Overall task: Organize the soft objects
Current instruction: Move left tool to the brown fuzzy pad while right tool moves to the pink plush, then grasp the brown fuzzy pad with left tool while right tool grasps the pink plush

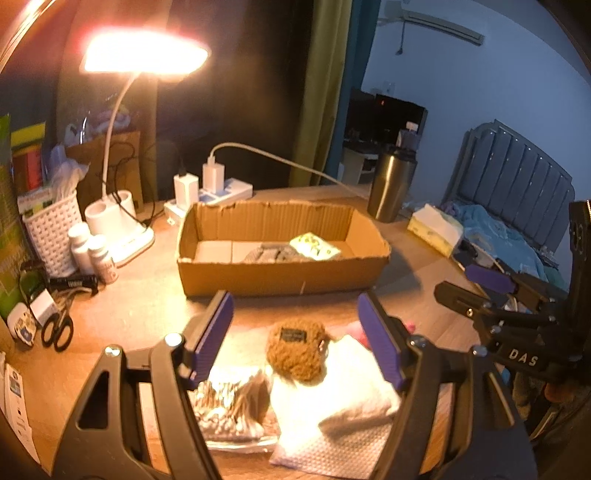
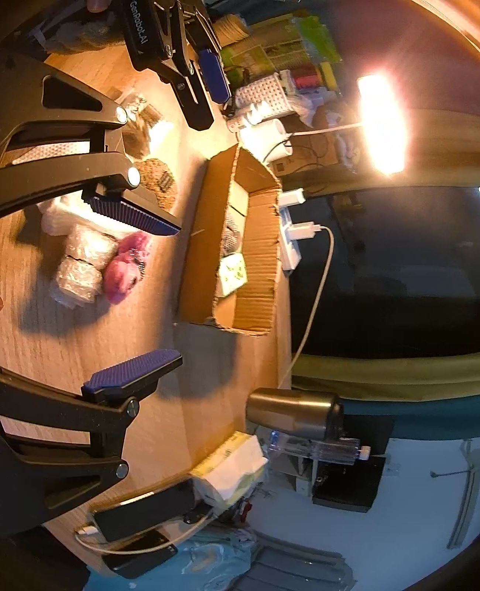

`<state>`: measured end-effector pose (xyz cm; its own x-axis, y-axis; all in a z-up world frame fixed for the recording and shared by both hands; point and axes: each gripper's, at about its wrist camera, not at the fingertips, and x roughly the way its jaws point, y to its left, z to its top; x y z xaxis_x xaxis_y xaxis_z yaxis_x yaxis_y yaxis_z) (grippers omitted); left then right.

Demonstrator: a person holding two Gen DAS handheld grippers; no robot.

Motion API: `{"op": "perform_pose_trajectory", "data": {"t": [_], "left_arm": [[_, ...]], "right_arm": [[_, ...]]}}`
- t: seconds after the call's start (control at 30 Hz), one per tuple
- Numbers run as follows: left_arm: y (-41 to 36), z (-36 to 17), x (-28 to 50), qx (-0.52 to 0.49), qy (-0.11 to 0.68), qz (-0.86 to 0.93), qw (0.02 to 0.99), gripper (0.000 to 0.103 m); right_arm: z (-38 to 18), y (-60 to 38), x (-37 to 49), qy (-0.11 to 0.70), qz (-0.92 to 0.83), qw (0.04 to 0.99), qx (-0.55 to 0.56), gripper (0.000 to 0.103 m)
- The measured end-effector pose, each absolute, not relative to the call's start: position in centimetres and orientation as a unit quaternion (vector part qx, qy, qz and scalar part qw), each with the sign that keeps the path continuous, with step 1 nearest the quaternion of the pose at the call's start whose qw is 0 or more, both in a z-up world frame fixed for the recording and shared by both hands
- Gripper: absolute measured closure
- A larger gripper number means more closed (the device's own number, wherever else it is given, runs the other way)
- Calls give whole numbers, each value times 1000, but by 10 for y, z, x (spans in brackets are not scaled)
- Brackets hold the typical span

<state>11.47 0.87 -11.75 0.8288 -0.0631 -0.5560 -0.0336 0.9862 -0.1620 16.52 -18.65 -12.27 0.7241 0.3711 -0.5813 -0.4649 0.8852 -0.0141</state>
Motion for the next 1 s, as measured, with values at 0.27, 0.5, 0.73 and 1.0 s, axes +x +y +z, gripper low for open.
{"op": "perform_pose_trajectory", "data": {"t": [0.27,0.5,0.73,1.0], "left_arm": [[15,-144,114,-91,318,-3,944,32],[17,-162,117,-93,338,-1,936,32],[17,-172,128,-92,354,-3,931,32],[12,-179,148,-82,374,-4,924,32]], "right_arm": [[-149,-181,166,320,229,916,-81,35],[-166,-176,171,340,234,907,-82,35],[-174,-170,184,357,242,899,-81,35],[-187,-163,202,378,260,886,-72,35]]}}
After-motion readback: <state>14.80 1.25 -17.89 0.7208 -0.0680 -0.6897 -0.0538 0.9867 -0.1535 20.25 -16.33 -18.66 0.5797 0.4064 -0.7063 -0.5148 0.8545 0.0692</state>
